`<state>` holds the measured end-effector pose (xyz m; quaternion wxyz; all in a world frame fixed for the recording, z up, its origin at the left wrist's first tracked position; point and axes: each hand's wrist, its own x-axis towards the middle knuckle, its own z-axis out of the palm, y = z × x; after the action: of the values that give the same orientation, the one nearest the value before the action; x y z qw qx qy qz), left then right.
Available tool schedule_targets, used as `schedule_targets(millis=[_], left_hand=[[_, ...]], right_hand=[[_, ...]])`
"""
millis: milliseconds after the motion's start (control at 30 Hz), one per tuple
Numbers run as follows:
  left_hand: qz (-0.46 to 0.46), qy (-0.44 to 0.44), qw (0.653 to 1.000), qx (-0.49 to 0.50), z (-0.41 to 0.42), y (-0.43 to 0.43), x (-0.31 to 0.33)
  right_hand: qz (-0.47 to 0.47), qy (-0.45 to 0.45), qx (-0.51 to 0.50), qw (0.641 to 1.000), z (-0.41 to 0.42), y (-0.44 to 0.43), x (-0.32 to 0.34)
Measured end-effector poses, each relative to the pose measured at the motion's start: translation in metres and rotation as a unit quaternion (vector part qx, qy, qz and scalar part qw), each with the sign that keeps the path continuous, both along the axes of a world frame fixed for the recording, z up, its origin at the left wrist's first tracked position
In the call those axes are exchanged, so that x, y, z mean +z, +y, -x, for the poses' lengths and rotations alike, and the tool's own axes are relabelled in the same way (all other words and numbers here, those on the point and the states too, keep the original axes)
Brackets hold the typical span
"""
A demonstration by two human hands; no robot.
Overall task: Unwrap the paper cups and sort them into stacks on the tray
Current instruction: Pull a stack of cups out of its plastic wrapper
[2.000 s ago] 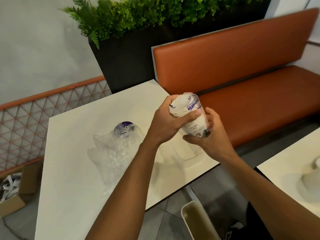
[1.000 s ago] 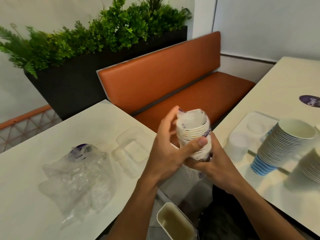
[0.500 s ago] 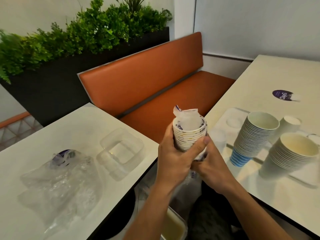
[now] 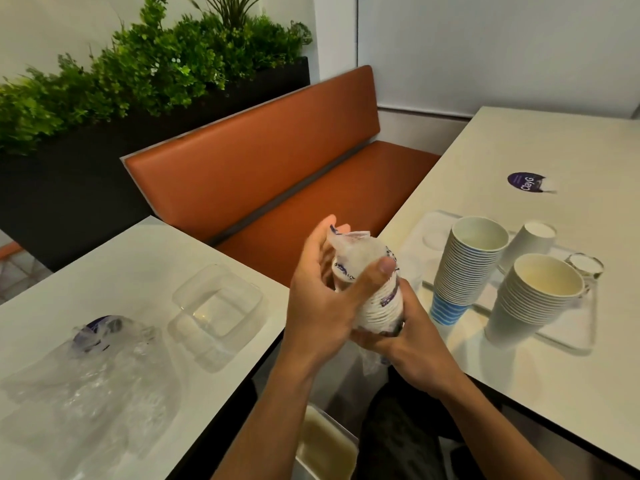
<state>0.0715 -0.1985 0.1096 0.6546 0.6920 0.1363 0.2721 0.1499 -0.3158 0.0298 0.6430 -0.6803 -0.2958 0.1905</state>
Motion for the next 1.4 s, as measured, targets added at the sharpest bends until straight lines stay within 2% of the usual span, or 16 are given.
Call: schedule_targets(millis=[133,533,733,933,1067,1133,1200,1267,1400], left_hand=[[-0.045,0.01,0.999,0.024,-0.004,-0.023,-0.005],[-0.01,-0.03,0.999,0.035,0.003,-0.057,-0.024],[0.006,-0.011,1.0,0.005,0.007,-0.073,-0.04],[-0.026,0.055,0.994,-0.088,0.001,-0.061,-0.04],[-0.145,-0.027,0.986,-0.077,-0.005,-0.045,-0.001],[-0.194,-0.036,0.976,-0.098,-0.01,-0.034,0.02],[-0.278,0.033,0.949,-0.144,-0.018,-0.02,0.033],[-0.342,0.134,0.902,-0.227,-0.024,-0.01,0.039],[-0.369,0.263,0.817,-0.357,-0.024,-0.005,0.038]], right_hand=[[-0.02,0.001,-0.015,1.0,0.005,-0.006,0.002],[-0.046,-0.021,-0.024,0.998,0.018,-0.036,0.006],[-0.025,-0.021,-0.019,0.999,0.019,-0.057,-0.002],[0.026,-0.029,-0.044,0.998,0.013,-0.09,-0.027],[0.072,-0.045,-0.06,0.995,0.013,-0.11,-0.034],[0.089,-0.058,-0.062,0.992,0.013,-0.116,-0.033],[0.099,-0.067,-0.067,0.991,0.012,-0.119,-0.032],[0.096,-0.075,-0.069,0.99,0.011,-0.121,-0.031],[0.095,-0.083,-0.064,0.99,0.01,-0.123,-0.032]])
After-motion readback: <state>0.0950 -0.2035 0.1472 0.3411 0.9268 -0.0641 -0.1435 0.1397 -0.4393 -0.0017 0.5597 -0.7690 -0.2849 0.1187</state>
